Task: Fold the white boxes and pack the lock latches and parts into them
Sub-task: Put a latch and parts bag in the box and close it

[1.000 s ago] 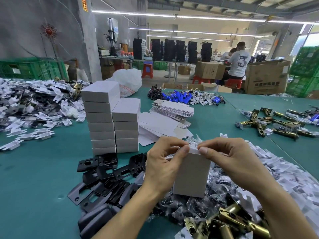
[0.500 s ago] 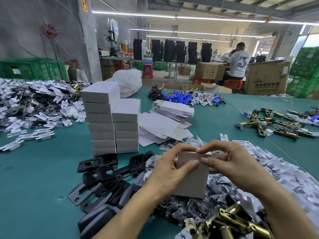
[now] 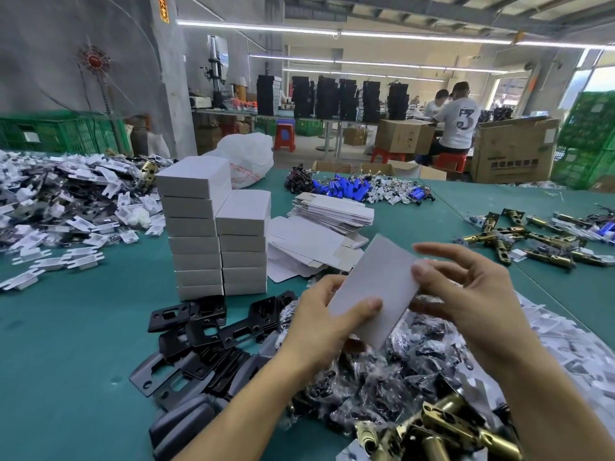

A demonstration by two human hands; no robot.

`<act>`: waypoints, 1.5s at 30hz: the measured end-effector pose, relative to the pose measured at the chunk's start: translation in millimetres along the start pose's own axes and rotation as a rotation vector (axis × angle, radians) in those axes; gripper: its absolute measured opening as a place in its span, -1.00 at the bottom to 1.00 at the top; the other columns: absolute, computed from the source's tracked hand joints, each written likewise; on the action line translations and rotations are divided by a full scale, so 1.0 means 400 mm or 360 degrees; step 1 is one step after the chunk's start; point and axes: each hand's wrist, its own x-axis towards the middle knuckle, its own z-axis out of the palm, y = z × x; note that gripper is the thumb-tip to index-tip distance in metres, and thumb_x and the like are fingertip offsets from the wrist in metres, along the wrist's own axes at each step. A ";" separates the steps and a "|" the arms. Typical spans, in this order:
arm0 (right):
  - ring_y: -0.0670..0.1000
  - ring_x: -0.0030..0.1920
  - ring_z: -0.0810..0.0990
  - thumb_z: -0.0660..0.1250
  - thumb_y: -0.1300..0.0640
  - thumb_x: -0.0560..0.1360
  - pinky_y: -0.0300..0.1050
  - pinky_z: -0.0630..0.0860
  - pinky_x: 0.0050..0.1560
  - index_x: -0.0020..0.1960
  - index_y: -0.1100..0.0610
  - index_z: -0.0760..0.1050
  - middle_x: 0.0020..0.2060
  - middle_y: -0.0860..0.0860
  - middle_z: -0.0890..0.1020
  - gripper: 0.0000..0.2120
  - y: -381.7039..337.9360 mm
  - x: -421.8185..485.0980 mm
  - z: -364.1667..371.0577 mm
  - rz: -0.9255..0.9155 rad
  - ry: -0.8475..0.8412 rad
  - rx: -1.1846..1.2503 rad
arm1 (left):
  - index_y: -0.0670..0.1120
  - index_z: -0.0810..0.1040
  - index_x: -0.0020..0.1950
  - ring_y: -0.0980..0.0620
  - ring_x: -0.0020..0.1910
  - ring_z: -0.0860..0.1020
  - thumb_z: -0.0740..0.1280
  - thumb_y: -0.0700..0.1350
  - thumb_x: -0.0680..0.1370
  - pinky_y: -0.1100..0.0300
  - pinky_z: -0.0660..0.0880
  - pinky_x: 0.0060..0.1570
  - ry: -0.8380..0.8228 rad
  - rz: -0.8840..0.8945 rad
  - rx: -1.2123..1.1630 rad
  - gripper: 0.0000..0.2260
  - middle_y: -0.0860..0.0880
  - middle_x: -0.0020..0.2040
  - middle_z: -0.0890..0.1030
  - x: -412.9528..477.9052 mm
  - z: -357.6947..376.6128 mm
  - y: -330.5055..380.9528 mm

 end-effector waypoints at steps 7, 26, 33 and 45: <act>0.04 -0.22 0.71 0.36 0.10 0.55 -0.13 0.64 -0.27 0.07 -0.03 0.60 -0.02 0.19 0.59 -0.87 0.020 -0.014 0.079 0.0180 0.0001 -0.0098 | -0.05 0.50 0.19 0.07 -0.38 0.54 0.30 0.16 0.60 0.24 0.38 -0.49 0.0506 -0.0338 -0.0601 -0.68 -0.05 -0.14 0.63 0.009 0.016 0.020; 0.14 -0.36 0.68 0.38 0.17 0.55 -0.13 0.62 -0.35 0.03 0.10 0.57 -0.16 0.19 0.62 -0.93 0.019 -0.001 0.075 0.0243 0.0231 0.0210 | 0.00 0.24 0.01 0.06 -0.59 0.40 0.22 0.02 0.63 0.27 0.30 -0.61 0.0219 -0.0379 -0.0428 -0.82 -0.14 -0.23 0.46 0.017 0.009 0.059; 0.17 -0.20 0.73 0.38 0.08 0.56 -0.06 0.67 -0.26 0.15 0.00 0.56 0.00 0.14 0.65 -0.83 0.011 0.002 0.067 0.0248 0.0126 0.0167 | -0.07 0.30 0.00 0.05 -0.59 0.41 0.32 0.00 0.62 0.24 0.28 -0.63 0.0626 -0.0121 -0.0442 -0.77 -0.05 -0.43 0.49 0.032 -0.011 0.077; 0.05 -0.24 0.70 0.38 0.14 0.55 -0.13 0.63 -0.25 0.05 0.01 0.62 -0.09 0.05 0.70 -0.90 0.001 -0.017 0.086 0.0322 -0.0200 0.0002 | 0.01 0.20 0.19 -0.02 -0.40 0.55 0.43 -0.17 0.58 0.17 0.61 -0.41 0.1326 0.0096 -0.1040 -0.59 -0.18 0.03 0.46 0.156 -0.098 0.211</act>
